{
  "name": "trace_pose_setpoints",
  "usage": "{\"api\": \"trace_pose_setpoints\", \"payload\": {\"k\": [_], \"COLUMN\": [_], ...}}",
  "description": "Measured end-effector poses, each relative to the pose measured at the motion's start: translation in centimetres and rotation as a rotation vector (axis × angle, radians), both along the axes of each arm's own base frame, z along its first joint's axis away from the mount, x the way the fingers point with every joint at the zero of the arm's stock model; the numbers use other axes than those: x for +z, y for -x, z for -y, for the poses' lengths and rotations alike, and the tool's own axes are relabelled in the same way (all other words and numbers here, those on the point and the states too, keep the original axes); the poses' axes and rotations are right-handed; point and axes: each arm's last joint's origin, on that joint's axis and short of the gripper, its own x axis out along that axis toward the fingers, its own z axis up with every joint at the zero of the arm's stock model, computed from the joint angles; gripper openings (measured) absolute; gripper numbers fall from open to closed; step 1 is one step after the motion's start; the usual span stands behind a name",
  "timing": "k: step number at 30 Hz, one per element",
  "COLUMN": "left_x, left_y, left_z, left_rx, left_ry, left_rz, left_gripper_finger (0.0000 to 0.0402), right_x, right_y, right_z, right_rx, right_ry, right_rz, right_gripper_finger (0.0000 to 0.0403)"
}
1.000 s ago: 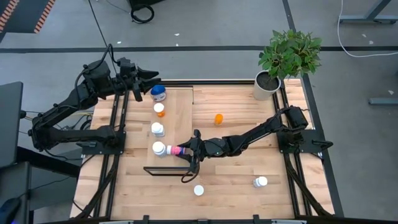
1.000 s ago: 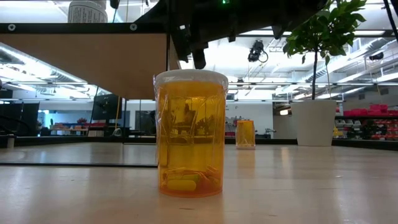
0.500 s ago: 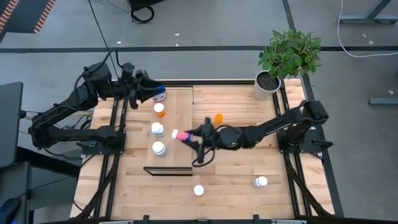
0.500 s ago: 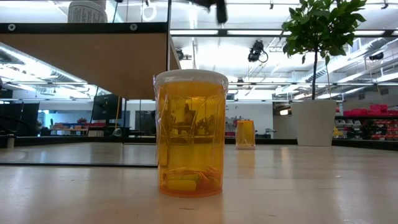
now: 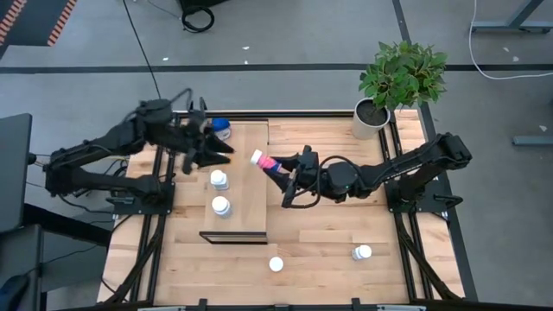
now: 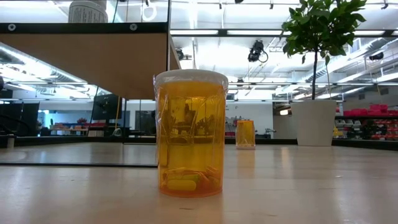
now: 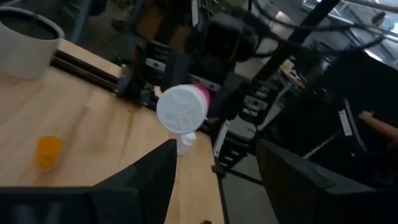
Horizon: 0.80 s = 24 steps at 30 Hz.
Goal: Pick and place medicine bottles onto shelf by color
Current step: Adjust the pink pill bottle on the shelf
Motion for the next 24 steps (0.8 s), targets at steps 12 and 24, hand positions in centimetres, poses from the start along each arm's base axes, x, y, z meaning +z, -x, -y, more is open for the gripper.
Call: {"api": "trace_pose_setpoints", "payload": {"k": [12, 24], "left_x": [-2.4, -2.8], "left_y": [-6.4, -6.8], "left_z": [2.0, 0.7], "left_rx": [-0.128, -0.012], "left_ry": [0.031, -0.013], "left_rz": [-0.039, -0.044], "left_gripper_finger": [0.0178, 0.0167], "right_x": [0.1, 0.2], "right_y": [-0.1, -0.1], "right_z": [0.5, 0.4], "right_rx": [-0.014, 0.019], "right_ry": [-0.003, -0.008], "right_rz": [0.014, 0.025], "right_gripper_finger": [0.0187, 0.0187]}}
